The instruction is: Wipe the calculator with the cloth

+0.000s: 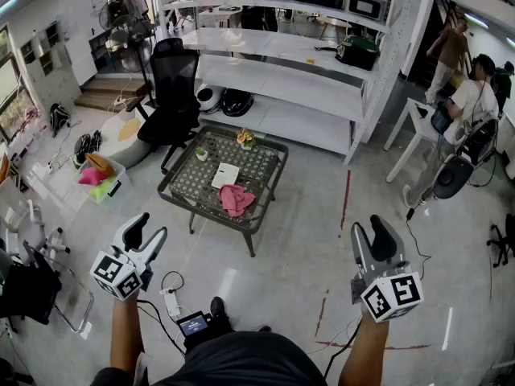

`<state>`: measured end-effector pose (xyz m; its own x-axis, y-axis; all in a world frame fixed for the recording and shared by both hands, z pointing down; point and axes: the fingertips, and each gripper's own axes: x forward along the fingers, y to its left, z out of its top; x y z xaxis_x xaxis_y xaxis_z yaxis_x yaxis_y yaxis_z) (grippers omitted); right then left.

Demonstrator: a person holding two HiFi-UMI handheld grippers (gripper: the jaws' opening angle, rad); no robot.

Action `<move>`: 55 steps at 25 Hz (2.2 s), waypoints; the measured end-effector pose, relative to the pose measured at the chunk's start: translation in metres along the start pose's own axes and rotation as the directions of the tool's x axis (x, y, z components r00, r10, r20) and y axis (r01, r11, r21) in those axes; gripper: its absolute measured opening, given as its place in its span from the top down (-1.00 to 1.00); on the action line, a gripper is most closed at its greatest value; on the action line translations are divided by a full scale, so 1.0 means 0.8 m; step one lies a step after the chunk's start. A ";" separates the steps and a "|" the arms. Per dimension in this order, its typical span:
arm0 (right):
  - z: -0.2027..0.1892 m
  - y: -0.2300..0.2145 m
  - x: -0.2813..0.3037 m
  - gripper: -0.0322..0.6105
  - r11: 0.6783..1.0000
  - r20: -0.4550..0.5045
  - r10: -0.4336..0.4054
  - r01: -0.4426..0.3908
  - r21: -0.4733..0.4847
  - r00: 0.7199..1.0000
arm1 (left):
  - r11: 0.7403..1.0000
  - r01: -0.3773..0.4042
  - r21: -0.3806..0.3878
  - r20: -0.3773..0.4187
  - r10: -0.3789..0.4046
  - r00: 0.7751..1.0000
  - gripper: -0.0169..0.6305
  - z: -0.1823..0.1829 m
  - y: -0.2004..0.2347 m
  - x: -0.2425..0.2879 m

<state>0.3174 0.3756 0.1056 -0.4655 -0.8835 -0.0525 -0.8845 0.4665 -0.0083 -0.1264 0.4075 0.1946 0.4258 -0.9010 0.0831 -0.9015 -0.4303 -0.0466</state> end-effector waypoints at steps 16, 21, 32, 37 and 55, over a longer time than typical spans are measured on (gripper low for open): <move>-0.015 0.028 0.038 0.40 1.000 -0.014 -0.024 0.024 -0.012 1.000 | 0.999 0.040 -0.011 0.006 -0.040 0.999 0.13 -0.013 0.056 0.018; -0.016 0.045 0.064 0.40 0.999 -0.014 -0.045 0.045 0.003 0.999 | 0.997 0.081 -0.003 0.014 -0.081 0.997 0.13 -0.012 0.088 0.041; -0.005 0.099 0.140 0.40 0.996 -0.001 -0.088 0.088 0.019 0.996 | 0.989 0.146 -0.030 0.015 -0.146 0.989 0.13 -0.014 0.178 0.086; -0.009 0.120 0.171 0.40 0.994 -0.015 -0.111 0.111 0.003 0.994 | 0.982 0.185 -0.047 0.017 -0.184 0.983 0.13 -0.029 0.213 0.107; -0.042 0.131 0.263 0.40 0.995 -0.113 -0.095 0.094 -0.014 0.989 | 0.976 0.184 -0.119 -0.013 -0.187 0.982 0.13 -0.079 0.272 0.146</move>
<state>0.1253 0.2371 0.1272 -0.3797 -0.9230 0.0619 -0.9248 0.3805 0.0005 -0.2778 0.2121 0.2574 0.5857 -0.8040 0.1030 -0.8105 -0.5791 0.0882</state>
